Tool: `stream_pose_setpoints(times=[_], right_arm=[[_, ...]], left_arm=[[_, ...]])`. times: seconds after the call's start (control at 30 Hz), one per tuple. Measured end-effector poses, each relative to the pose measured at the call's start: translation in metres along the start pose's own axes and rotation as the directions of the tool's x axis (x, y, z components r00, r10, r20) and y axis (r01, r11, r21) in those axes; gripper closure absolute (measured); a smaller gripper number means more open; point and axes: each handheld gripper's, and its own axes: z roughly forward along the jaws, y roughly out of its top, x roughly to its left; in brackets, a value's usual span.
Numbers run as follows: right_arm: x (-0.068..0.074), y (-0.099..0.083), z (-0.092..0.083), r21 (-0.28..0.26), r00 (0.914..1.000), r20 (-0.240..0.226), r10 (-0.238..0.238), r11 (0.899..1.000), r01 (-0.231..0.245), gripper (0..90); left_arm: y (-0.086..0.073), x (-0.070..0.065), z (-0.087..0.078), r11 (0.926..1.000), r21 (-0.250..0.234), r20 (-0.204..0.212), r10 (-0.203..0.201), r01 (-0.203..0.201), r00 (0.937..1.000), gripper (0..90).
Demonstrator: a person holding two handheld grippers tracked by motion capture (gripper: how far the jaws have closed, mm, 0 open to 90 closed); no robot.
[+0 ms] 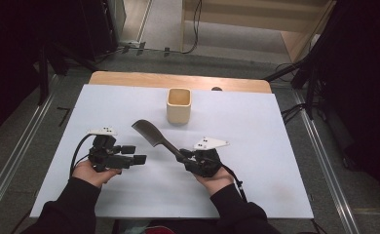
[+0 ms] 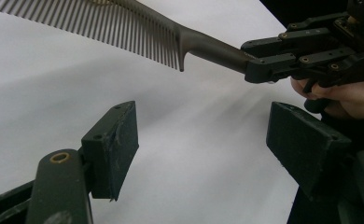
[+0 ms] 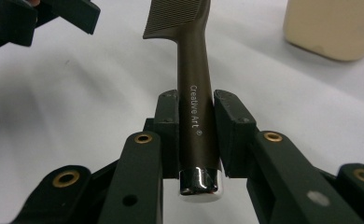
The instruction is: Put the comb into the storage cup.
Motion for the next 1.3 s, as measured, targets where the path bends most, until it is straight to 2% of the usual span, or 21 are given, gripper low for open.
stream_pose_setpoints(times=[0.2,0.3,0.4,0.57,0.73,0.93,1.07,1.3], right_arm=[[0.008,0.007,0.009,-0.011,0.9997,0.021,0.011,1.000,-0.011,70.4],[0.011,0.009,0.013,-0.011,0.9990,0.044,0.000,1.000,0.000,70.4],[0.012,0.010,0.016,-0.020,0.9991,0.040,0.016,1.000,-0.015,70.4],[0.014,0.012,0.019,-0.036,0.9983,0.054,0.023,0.999,-0.021,70.4],[0.016,0.015,0.022,-0.048,0.9975,0.063,0.032,0.998,-0.029,70.4],[0.017,0.016,0.026,-0.058,0.9961,0.068,0.055,0.997,-0.051,70.5],[0.019,0.017,0.030,-0.066,0.9962,0.075,0.046,0.997,-0.041,70.4],[0.024,0.021,0.037,-0.090,0.9954,0.079,0.054,0.995,-0.047,70.4]], left_arm=[[0.005,0.003,0.001,0.9998,0.005,-0.009,-0.018,0.018,0.9998,26.1],[0.008,0.004,0.001,0.9994,-0.001,-0.009,-0.035,0.035,0.9993,26.8],[0.010,0.005,0.001,0.9981,-0.019,-0.005,-0.059,0.059,0.9982,26.8],[0.014,0.007,0.003,0.9927,-0.051,0.000,-0.109,0.109,0.9940,26.9],[0.018,0.006,0.007,0.9892,-0.052,-0.014,-0.138,0.137,0.9904,28.8],[0.021,0.006,0.011,0.9854,-0.082,-0.032,-0.152,0.149,0.9878,28.8],[0.021,0.006,0.013,0.9819,-0.116,-0.052,-0.157,0.150,0.9863,28.7],[0.023,0.009,0.018,0.9739,-0.140,-0.065,-0.189,0.178,0.9799,28.7]])
